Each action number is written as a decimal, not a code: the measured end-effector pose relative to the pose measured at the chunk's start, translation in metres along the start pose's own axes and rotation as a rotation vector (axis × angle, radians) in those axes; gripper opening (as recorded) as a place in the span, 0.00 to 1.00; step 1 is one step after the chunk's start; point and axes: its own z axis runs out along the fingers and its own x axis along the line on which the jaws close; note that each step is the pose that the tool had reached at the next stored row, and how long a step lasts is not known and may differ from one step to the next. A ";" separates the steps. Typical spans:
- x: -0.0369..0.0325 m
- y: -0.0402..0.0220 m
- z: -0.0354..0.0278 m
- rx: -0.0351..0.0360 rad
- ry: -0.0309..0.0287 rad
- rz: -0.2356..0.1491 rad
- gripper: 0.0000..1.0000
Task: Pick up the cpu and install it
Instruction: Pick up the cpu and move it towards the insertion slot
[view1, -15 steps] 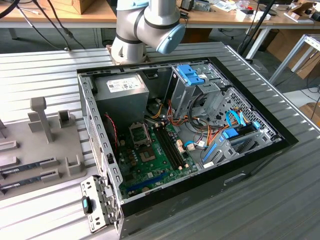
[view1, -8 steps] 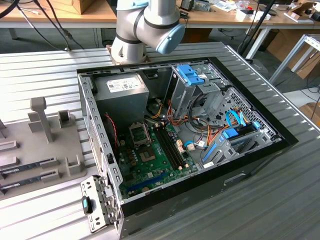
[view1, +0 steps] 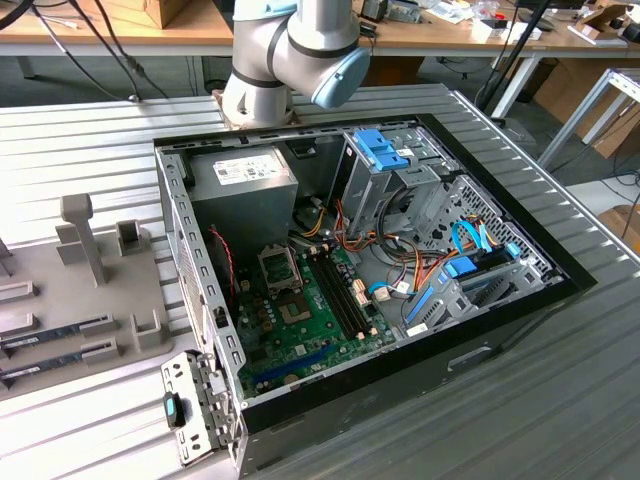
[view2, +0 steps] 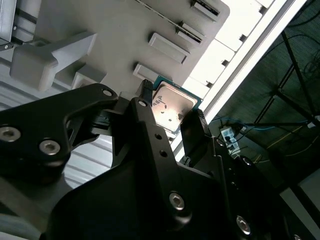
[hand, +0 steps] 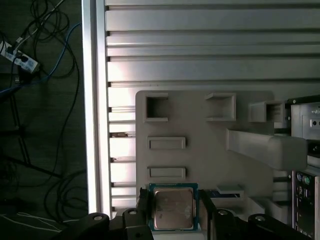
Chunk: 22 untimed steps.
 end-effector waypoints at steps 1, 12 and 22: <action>0.0000 0.0000 -0.0004 -0.0001 0.0000 0.000 0.47; -0.0002 -0.0003 -0.0068 -0.0001 0.0000 0.000 0.47; -0.0003 -0.0004 -0.0113 0.0000 0.0000 0.000 0.47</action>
